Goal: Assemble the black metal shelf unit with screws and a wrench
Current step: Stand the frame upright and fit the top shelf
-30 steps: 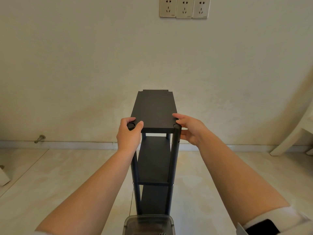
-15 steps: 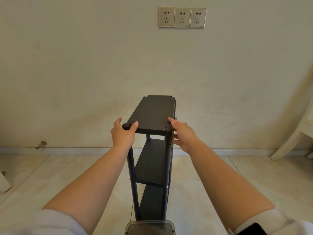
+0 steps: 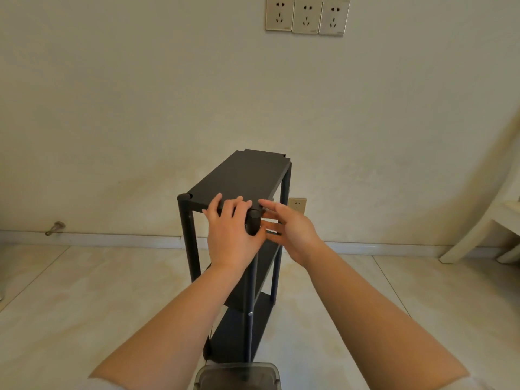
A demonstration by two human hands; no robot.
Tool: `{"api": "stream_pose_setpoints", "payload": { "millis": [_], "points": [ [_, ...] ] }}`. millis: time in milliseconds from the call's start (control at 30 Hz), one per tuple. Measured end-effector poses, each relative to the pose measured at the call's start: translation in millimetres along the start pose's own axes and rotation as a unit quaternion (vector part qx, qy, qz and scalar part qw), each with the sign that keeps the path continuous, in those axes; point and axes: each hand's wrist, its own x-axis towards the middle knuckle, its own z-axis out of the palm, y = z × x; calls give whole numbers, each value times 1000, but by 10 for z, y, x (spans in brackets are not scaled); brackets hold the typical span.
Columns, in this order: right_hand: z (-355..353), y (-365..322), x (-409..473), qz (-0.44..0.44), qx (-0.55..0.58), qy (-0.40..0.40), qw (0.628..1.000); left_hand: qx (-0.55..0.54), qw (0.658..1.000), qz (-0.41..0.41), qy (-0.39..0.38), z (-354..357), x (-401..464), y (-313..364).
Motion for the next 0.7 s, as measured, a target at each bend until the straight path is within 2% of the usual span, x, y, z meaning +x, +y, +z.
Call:
{"api": "stream_pose_setpoints", "payload": {
  "millis": [100,167,333,467,633,700],
  "points": [
    [13,0,159,-46,-129,38,990,-22,1000,5,2,-23,96,-155],
    [15,10,298,-60,-163,77,982,-37,999,3,-8,-66,185,-303],
    [-80,100,559,-9,-198,120,973,-84,995,23,-58,-300,387,-809],
    [-208,208,677,32,-221,149,963,-74,991,50,-104,-554,464,-1204],
    [-215,178,727,22,-265,186,946,-13,997,48,-61,-729,447,-1603],
    [-130,185,728,-2,-278,169,945,34,998,36,-32,-745,457,-1716]
  ]
}}
